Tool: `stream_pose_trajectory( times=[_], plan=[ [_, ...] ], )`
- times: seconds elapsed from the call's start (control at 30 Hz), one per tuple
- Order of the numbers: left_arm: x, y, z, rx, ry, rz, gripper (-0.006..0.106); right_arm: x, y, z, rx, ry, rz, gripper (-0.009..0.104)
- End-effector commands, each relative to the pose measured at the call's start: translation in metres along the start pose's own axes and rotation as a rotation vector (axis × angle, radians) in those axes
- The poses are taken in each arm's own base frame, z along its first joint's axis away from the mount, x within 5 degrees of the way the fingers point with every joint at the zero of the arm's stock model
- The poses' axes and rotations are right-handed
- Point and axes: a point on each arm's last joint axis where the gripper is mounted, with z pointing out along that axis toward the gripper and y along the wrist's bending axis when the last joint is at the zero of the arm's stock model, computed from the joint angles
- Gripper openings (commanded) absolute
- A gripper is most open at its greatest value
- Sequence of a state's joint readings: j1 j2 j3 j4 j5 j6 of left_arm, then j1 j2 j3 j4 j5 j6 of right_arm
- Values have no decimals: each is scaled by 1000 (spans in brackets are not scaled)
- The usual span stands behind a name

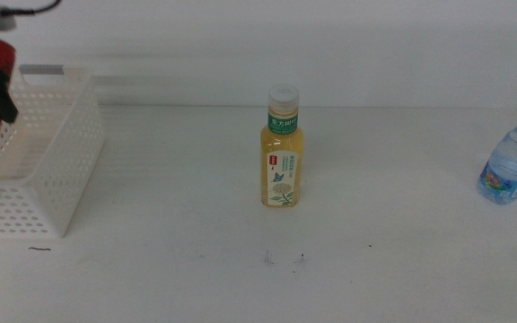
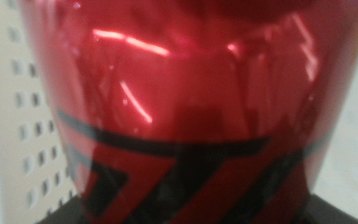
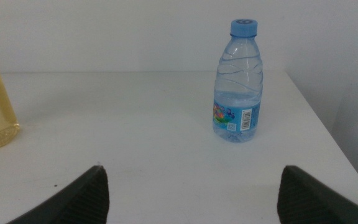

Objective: Use arms to grab the bottles and put them into the dustbin to the left of the table.

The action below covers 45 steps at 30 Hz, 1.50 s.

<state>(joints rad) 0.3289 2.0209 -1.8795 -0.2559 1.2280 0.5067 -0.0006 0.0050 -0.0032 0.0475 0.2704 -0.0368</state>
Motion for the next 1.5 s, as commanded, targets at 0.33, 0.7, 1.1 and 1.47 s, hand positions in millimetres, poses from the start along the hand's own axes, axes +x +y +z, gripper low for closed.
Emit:
stream_pose_trajectory(
  times=[0.33,0.7,1.1,1.47],
  plan=[
    [2,15,53,31,93,-10,33,0,-1,0,12,-10,-12,85],
    [1,11,56,35,98,3,94,0,-1,0,12,-10,-12,85],
    [-13,-48,-45,-83,-82,28,94,0,-1,0,12,-10,-12,85],
    [42,-150,-94,66,-171,142,94,0,-1,0,12,-10,-12,85]
  ],
)
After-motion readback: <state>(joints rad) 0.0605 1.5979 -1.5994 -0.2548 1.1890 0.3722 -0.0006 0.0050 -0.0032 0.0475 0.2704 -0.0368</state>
